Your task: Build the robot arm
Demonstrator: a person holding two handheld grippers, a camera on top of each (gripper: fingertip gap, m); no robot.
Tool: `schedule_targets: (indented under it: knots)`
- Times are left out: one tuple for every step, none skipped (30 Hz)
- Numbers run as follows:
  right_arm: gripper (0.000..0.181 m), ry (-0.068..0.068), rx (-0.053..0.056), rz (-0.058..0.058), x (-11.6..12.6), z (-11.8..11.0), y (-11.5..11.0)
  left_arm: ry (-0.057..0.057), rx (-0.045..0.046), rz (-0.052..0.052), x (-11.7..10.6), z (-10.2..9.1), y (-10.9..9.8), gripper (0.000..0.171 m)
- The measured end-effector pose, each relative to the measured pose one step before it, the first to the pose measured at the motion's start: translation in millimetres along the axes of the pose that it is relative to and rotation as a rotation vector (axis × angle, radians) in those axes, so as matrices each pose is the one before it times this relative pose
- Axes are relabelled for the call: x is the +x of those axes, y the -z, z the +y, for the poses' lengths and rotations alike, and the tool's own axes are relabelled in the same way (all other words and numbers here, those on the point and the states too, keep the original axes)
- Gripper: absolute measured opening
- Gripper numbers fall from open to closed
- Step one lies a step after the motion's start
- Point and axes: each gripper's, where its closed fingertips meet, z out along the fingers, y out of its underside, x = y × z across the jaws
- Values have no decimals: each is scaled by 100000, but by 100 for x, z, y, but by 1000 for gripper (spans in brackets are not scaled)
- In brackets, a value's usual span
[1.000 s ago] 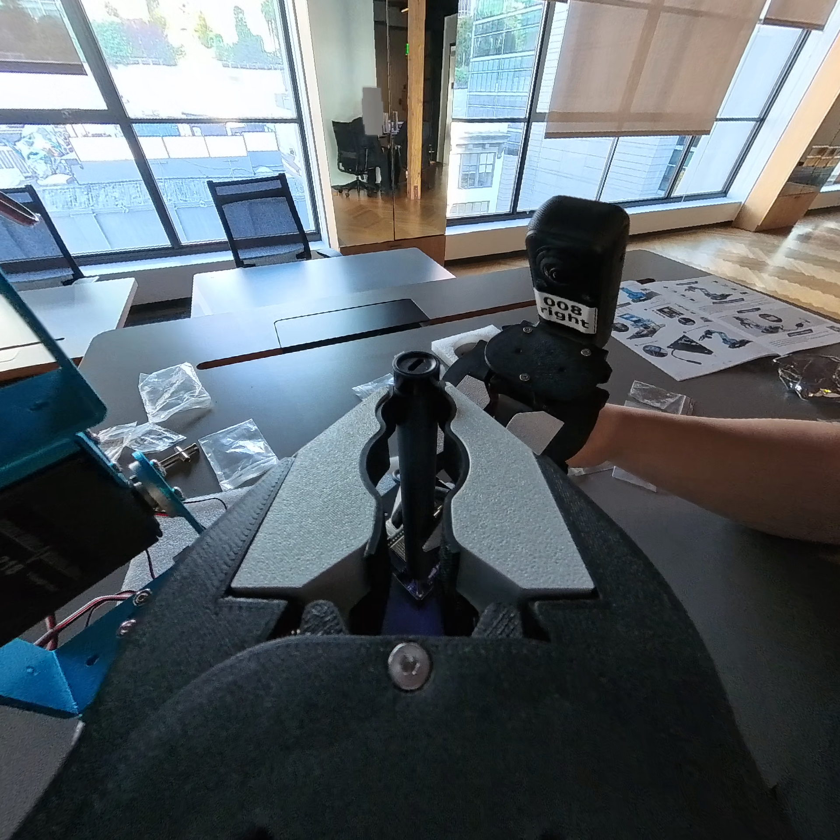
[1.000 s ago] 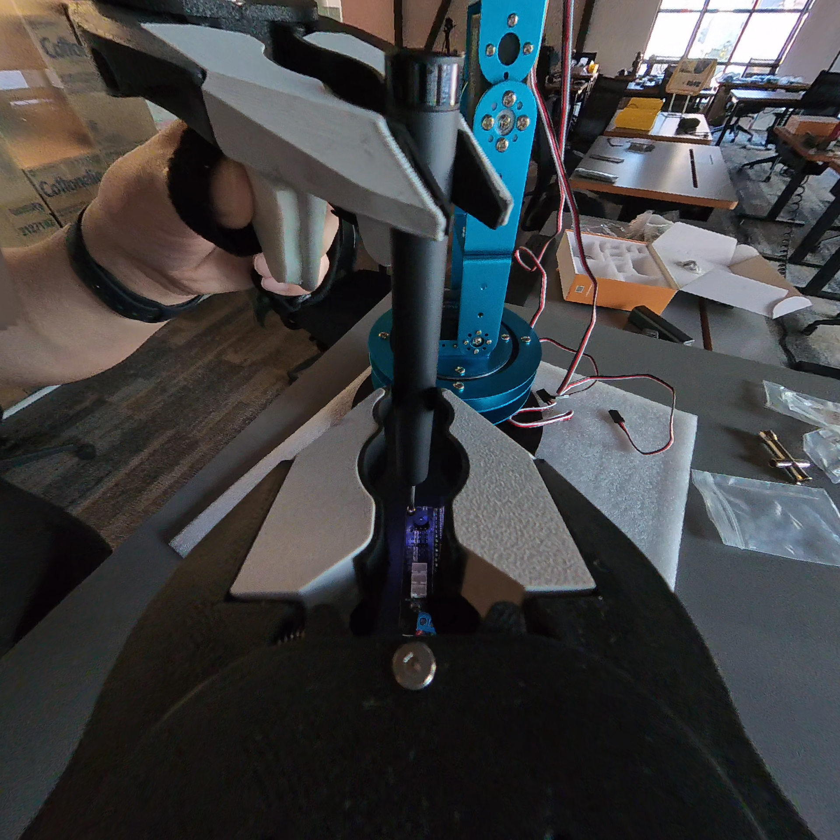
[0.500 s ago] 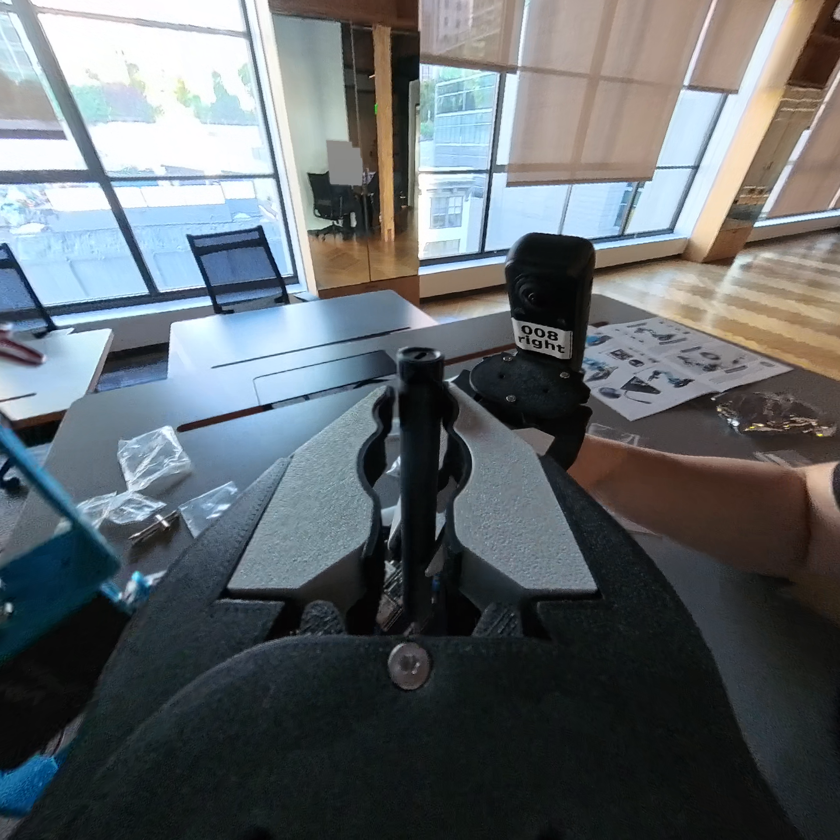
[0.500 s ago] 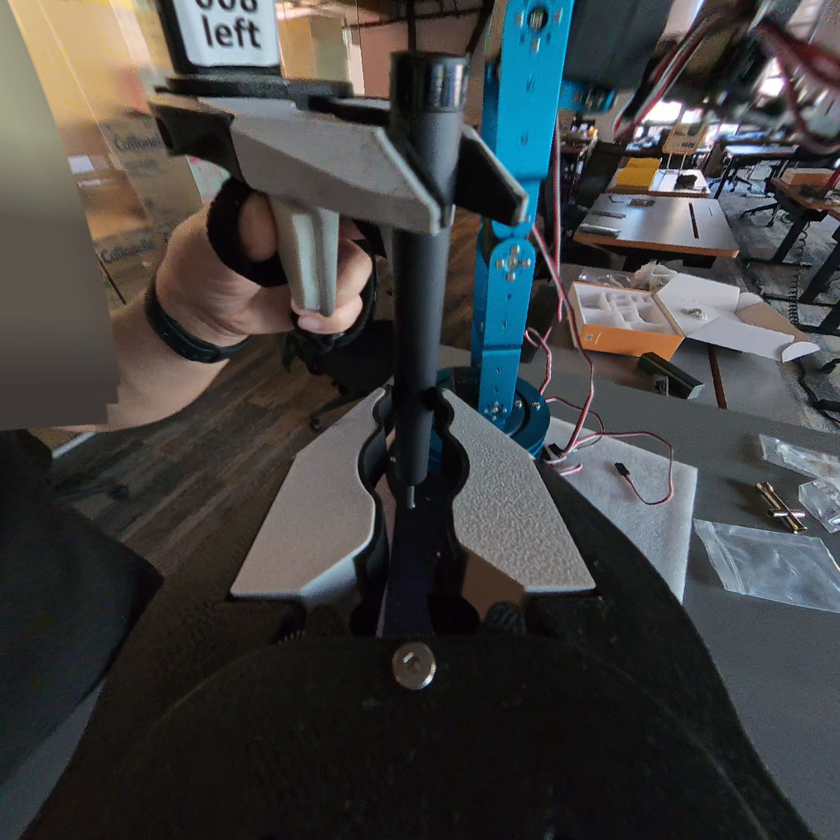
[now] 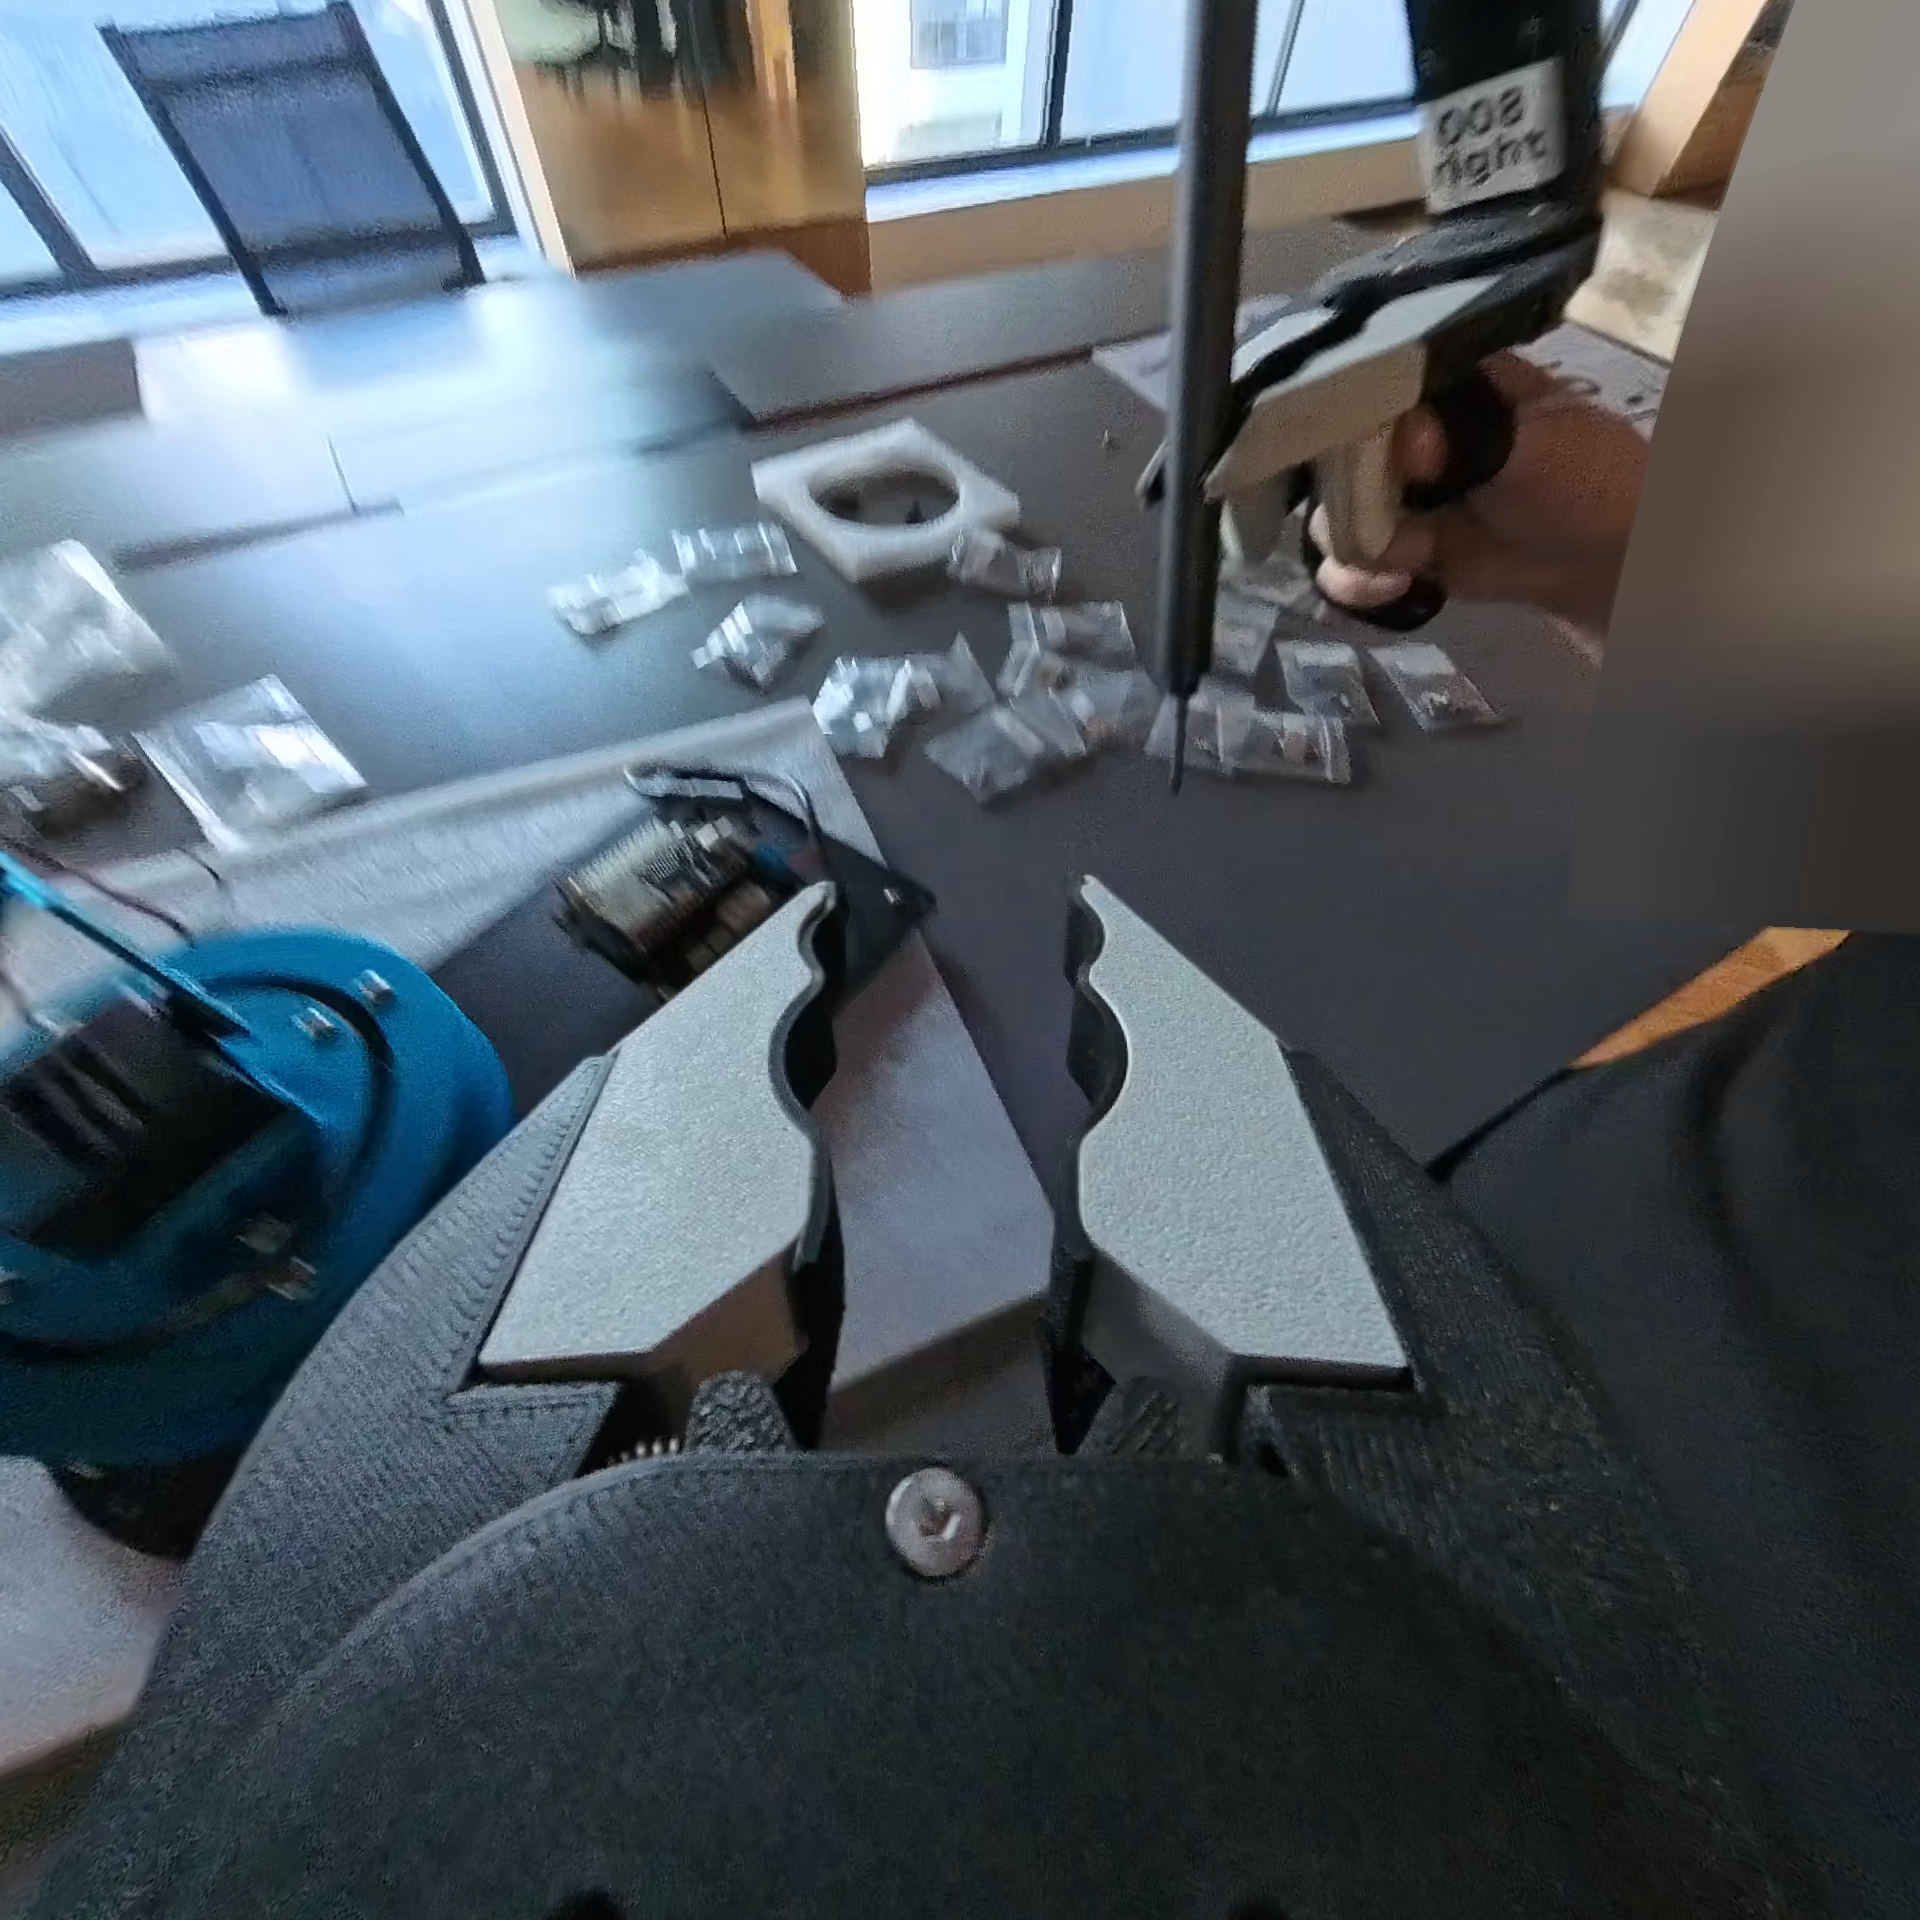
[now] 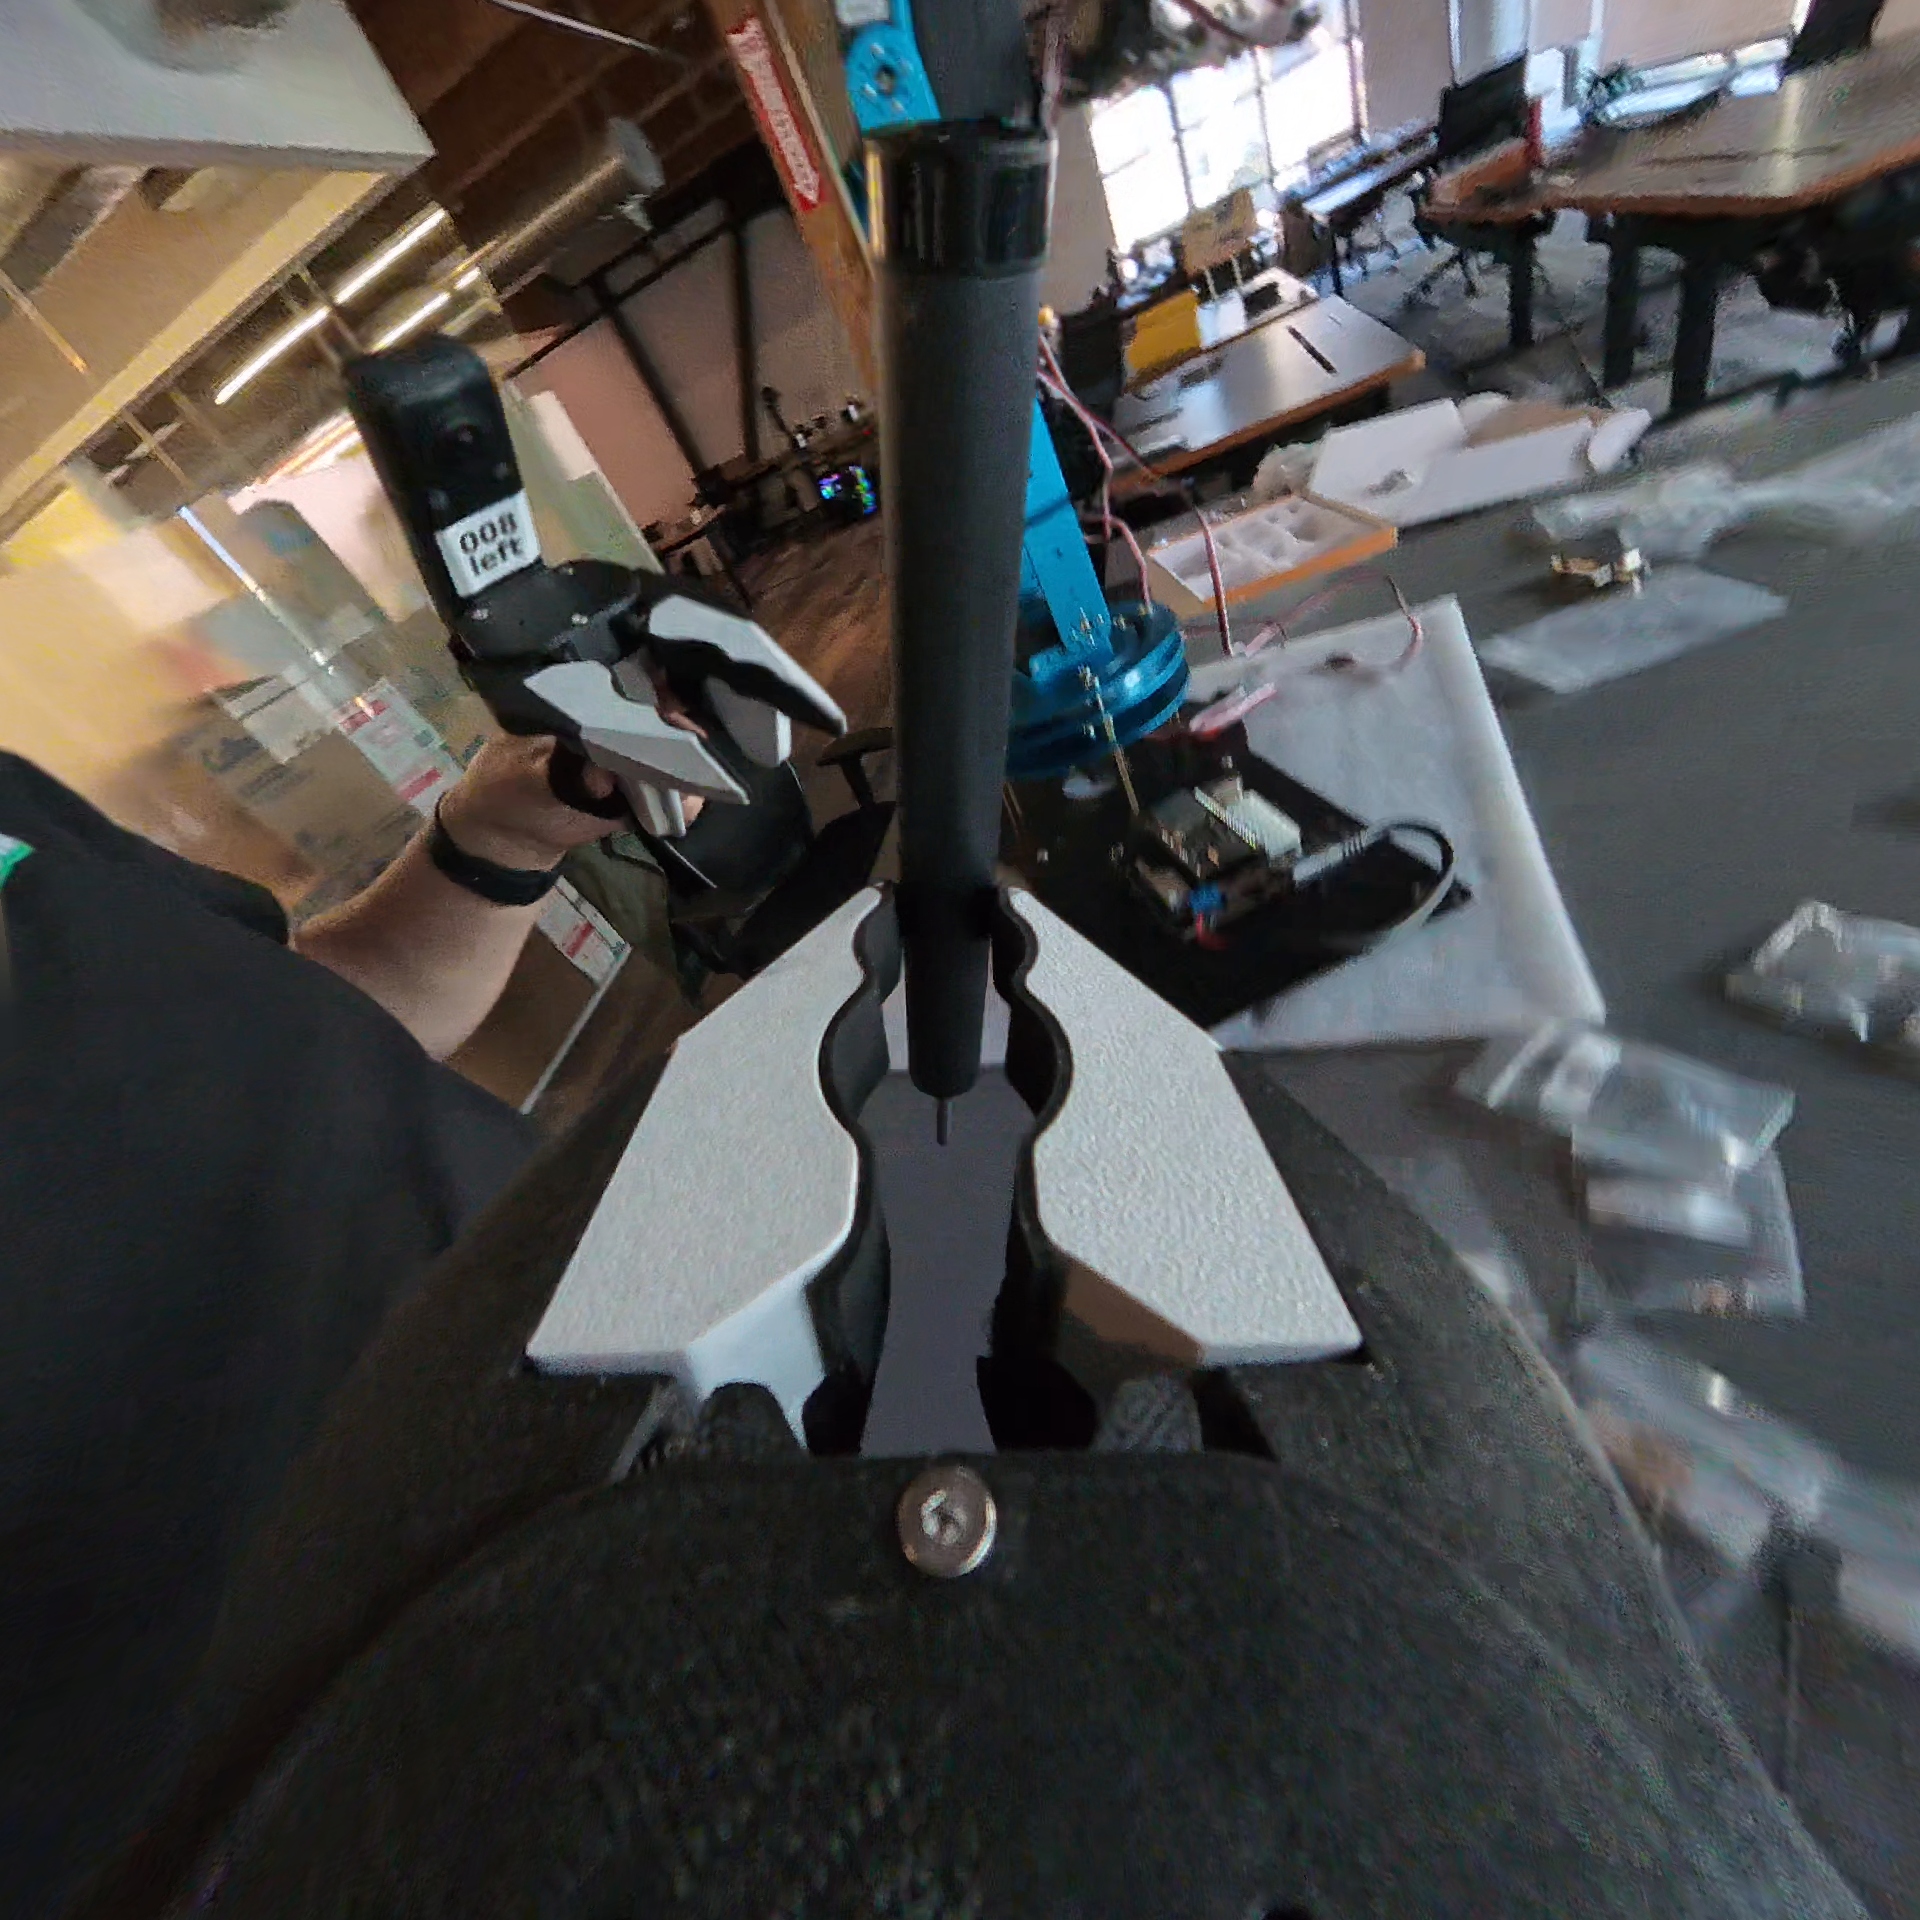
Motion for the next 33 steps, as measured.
schedule_targets:
  knots:
    - [15, -5263, -539, 472, 30, 902, 902, 4597, -2216, 1616, 652, 1161, -219, 41]
    - [15, -7185, -1408, -507, 103, 961, 822, 4414, -1495, 1961, 678, 947, -296, 38]
    - [15, -7607, -2781, -1666, 107, 1033, 739, 3785, -366, 1748, 628, 711, -344, 36]
    - [15, -6669, -3484, -2537, 106, 975, 687, 3148, 167, 1297, 563, 577, -416, 35]
    - [15, -6882, -3344, -2559, 192, 837, 616, 2595, 399, 319, 392, 468, -438, 34]
    - [15, -7121, -3546, -2370, 254, 736, 561, 2054, 710, -192, 289, 358, -481, 32]
    - [15, -4808, -2060, -2173, 216, 496, 459, 1637, 62, 217, 325, 367, -529, 31]
    - [15, -5184, -2275, -1559, 259, 520, 378, 1446, -708, 181, 285, 388, -553, 30]
    - [15, -6743, -4273, -741, 353, 709, 283, 1263, -673, -138, 220, 309, -515, 29]
    - [15, -5754, -5487, 124, 379, 861, 140, 895, -615, 303, 290, 244, -445, 28]
    - [16, -4440, -6994, 84, 364, 1002, 19, 246, -914, 523, 293, 236, -351, 28]
    - [15, -3740, -6572, 1339, 560, 855, -99, -347, -632, -406, 97, 159, -243, 26]
    - [16, -3716, -5153, 3024, 764, 664, -177, -585, -117, -746, -27, 79, -156, 26]
    - [16, -2122, -4194, 3160, 635, 431, -261, -470, -154, -81, 7, 31, -94, 25]
    - [16, -630, -3566, 2956, 426, 329, -334, -218, -271, 317, -14, -5, -54, 24]
    - [15, -218, -3880, 2421, 268, 269, -370, -125, -95, 421, -55, -67, 17, 24]
    - [15, -431, -2334, 2120, 174, 19, -359, -302, 510, 539, -73, -164, 75, 24]
    - [15, -470, -1558, 2459, 194, -118, -370, -536, 740, 782, -85, -185, 147, 23]
    - [15, 550, -1557, 3083, 228, -160, -366, -631, 578, 570, -205, -162, 217, 23]
    - [15, 1025, -1184, 4084, 314, -190, -389, -628, 596, 475, -320, -133, 279, 23]
    - [15, 738, -2030, 5242, 471, -65, -376, -552, 459, 784, -374, -98, 346, 22]
    - [16, 1001, -2202, 5331, 464, -55, -357, -461, 202, 963, -436, -46, 440, 22]
    - [16, 231, -1007, 4307, 303, -212, -329, -529, 305, 930, -513, -53, 526, 22]
    - [15, -491, -336, 4037, 250, -287, -329, -704, 385, 1056, -522, -23, 621, 22]
    - [15, -24, -507, 4521, 285, -214, -323, -852, 128, 1069, -563, 28, 703, 21]
    - [15, 52, -297, 3397, 91, -203, -286, -816, -29, 970, -580, 96, 771, 21]
    - [15, -1869, 802, 2268, -123, -336, -205, -512, -286, 1324, -543, 196, 804, 21]
    - [15, -1190, 1219, 3077, -52, -385, -175, -105, -484, 1939, -431, 283, 829, 20]
    - [15, 180, 1051, 3756, -42, -319, -151, 35, -287, 2418, -342, 323, 819, 20]
    - [15, -239, 482, 4424, 16, -218, -98, -74, 188, 2231, -332, 294, 732, 20]
    - [15, 337, 495, 5360, 95, -205, -37, 1, 484, 1399, -406, 219, 608, 19]
    - [15, 1149, 693, 6073, 173, -211, -14, -96, 677, 840, -420, 80, 404, 19]
    - [15, 1480, 846, 6534, 239, -224, 6, -863, 422, 732, -341, -55, 175, 19]
